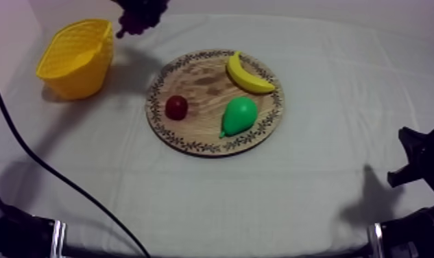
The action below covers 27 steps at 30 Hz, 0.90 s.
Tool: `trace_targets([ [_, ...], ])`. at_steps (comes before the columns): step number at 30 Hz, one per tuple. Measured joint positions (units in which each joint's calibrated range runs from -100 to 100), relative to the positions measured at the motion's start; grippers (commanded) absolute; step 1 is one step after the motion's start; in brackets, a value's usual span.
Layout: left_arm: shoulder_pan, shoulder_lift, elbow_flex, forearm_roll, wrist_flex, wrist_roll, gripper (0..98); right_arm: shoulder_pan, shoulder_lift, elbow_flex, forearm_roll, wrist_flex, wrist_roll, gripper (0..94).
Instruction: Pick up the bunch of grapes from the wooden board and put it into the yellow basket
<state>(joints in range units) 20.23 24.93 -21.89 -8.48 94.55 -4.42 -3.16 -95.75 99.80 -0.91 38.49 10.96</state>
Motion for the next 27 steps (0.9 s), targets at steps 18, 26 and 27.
trace_targets([
  [18, -15.4, -2.3, 2.0, 0.24, 1.4, 0.5, 45.1, 0.0, 0.0, 0.0, 0.0, 0.0, 0.0, 0.3],
  [26, -18.0, -1.8, -0.2, 0.16, 2.9, 0.8, 45.2, 0.0, 0.0, 0.0, 0.0, 0.0, 0.0, 0.3],
  [27, -18.1, -1.5, -0.5, 0.23, 3.1, 0.8, 45.2, 0.0, 0.0, 0.0, 0.0, 0.0, 0.0, 0.3],
])
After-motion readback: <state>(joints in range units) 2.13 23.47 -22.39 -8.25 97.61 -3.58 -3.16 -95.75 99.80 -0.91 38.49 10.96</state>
